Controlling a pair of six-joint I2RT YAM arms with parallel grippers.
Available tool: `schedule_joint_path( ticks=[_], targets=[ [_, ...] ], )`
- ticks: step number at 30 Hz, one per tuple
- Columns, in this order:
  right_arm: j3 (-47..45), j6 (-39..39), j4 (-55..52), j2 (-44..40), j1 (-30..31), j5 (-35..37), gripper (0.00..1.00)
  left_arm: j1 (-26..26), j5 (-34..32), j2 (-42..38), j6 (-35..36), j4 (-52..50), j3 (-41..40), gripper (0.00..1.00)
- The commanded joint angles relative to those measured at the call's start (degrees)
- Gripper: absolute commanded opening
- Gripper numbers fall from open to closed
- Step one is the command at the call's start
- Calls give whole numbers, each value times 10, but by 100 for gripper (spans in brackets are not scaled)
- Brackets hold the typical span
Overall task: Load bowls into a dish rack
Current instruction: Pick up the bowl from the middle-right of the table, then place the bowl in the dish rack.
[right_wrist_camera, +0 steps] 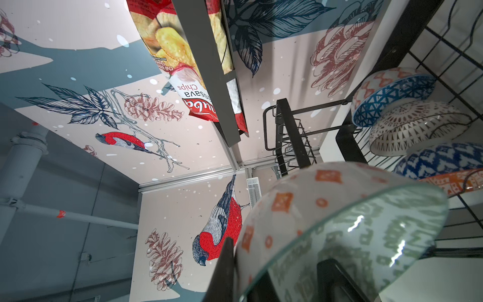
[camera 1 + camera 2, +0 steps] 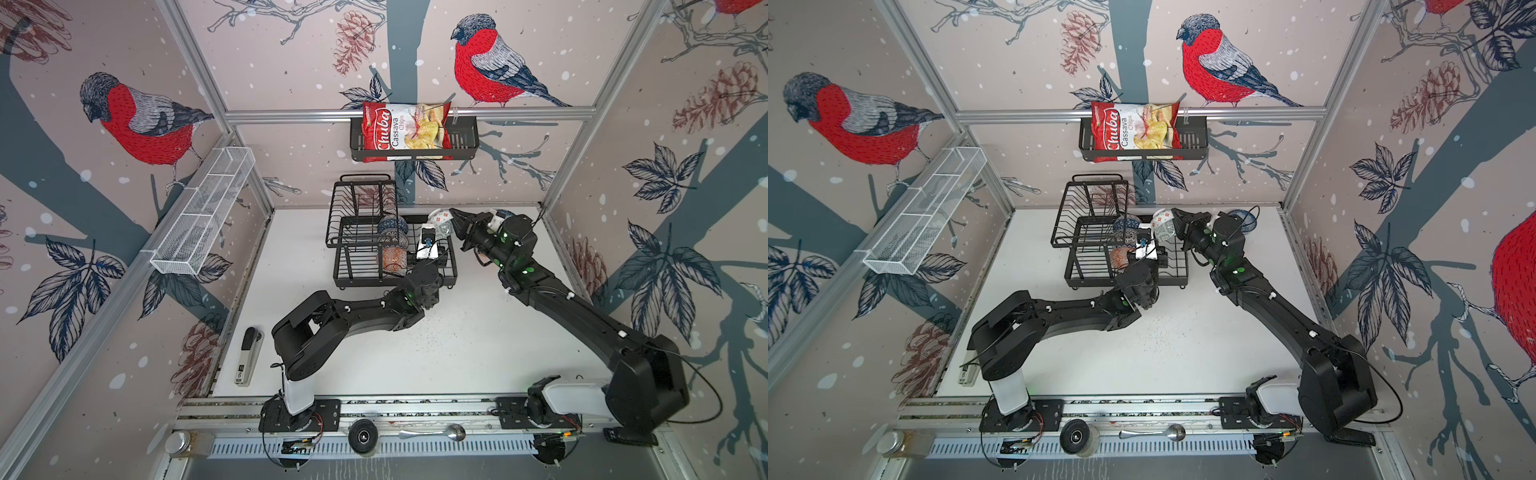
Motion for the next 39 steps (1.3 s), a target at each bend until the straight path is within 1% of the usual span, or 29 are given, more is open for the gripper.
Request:
schedule_joint_path(
  ticks=[1, 2, 8, 12, 15, 17, 18, 23, 28, 31, 33, 35, 37, 38, 39],
  targets=[
    [-13, -81, 28, -4, -4, 45, 0, -6, 59, -12, 15, -35, 10, 11],
    [-17, -82, 33, -6, -4, 45, 0, -6, 63, -14, 12, -40, 11, 13],
    [-21, -105, 33, -23, -4, 57, 0, -6, 76, -24, -2, -70, 13, 32],
    [-28, -107, 41, -34, -9, 59, 0, -6, 90, -31, -15, -104, 19, 37],
    [-32, -108, 45, -37, -15, 57, 0, -6, 103, -37, -23, -128, 22, 47],
    [-34, -112, 45, -37, -21, 57, 0, -6, 110, -43, -27, -144, 22, 52],
    [-35, -113, 43, -53, -23, 57, 0, -5, 115, -47, -31, -152, 21, 56],
    [-49, -114, 55, -64, -40, 54, 0, 6, 146, -70, -61, -205, 21, 72],
    [-66, -111, 79, -69, -52, 42, 0, 14, 172, -99, -67, -267, 28, 97],
    [-74, -117, 89, -70, -55, 42, 0, 26, 198, -112, -70, -334, 49, 98],
    [-77, -125, 91, -68, -57, 42, 0, 39, 227, -122, -81, -382, 64, 98],
    [-77, -135, 95, -63, -57, 41, 0, 56, 279, -129, -96, -431, 82, 98],
    [-82, -141, 110, -59, -56, 40, 0, 80, 339, -118, -112, -511, 121, 98],
    [-85, -144, 120, -57, -56, 41, 0, 87, 343, -109, -117, -551, 144, 98],
    [-91, -147, 134, -53, -55, 43, 0, 90, 329, -102, -123, -584, 164, 98]
  ],
)
